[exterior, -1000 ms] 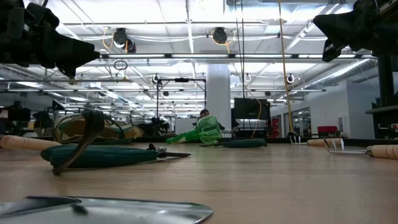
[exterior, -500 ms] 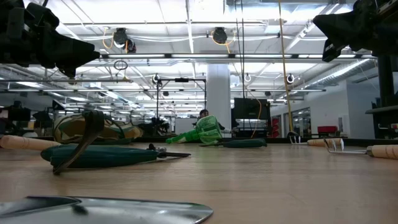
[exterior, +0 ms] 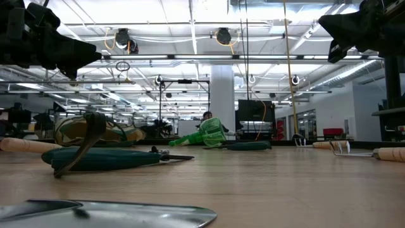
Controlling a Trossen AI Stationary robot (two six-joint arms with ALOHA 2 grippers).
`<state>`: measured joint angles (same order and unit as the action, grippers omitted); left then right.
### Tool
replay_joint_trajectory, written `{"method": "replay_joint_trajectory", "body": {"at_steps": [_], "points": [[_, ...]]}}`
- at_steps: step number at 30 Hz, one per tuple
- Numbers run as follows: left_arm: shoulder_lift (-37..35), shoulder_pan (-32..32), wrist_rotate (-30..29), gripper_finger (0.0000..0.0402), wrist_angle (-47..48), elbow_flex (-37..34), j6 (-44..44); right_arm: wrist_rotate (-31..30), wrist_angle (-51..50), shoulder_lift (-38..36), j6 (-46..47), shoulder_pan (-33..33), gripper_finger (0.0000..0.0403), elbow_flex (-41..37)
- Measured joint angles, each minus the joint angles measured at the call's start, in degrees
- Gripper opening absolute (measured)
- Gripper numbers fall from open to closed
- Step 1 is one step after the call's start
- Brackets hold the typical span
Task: Pick & Place Garden tools in Gardening bag
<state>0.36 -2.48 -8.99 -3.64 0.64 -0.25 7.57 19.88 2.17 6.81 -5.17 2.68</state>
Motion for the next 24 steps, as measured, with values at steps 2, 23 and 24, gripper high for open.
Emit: {"method": "replay_joint_trajectory", "body": {"at_steps": [2, 23, 24], "points": [[0.00, -0.01, 0.00, 0.0159, 0.00, -0.02, 0.02, 0.01, -0.02, -0.02, 0.01, 0.01, 0.0004, -0.01], [0.00, -0.01, 0.02, 0.0159, -0.01, -0.02, -4.53, 0.00, -0.02, -0.02, 0.00, 0.00, 0.0004, 0.01], [0.00, -0.02, 0.02, 0.0159, -0.02, -0.02, -4.53, 0.02, -0.02, 0.00, 0.02, 0.00, 0.0004, -0.01]]}}
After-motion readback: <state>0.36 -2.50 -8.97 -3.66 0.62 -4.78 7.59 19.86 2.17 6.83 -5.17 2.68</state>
